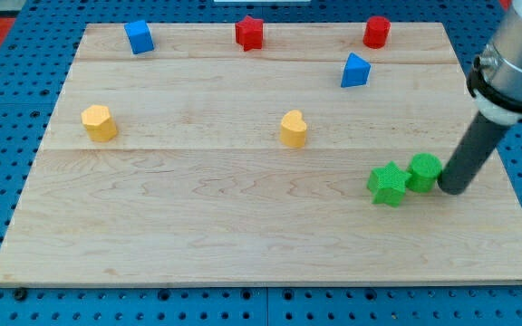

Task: Keep your arm at the bottom right side of the blue triangle

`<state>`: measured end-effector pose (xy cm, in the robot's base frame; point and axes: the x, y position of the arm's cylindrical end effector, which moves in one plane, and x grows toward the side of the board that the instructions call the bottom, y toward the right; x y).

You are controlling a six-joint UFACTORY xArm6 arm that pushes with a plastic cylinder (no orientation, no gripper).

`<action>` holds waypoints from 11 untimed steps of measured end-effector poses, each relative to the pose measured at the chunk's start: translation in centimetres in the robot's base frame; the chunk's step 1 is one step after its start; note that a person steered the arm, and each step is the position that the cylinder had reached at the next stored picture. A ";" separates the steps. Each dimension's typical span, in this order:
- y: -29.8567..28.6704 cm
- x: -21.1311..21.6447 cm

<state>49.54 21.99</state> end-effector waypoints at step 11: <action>-2.6 -6.1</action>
<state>43.40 19.35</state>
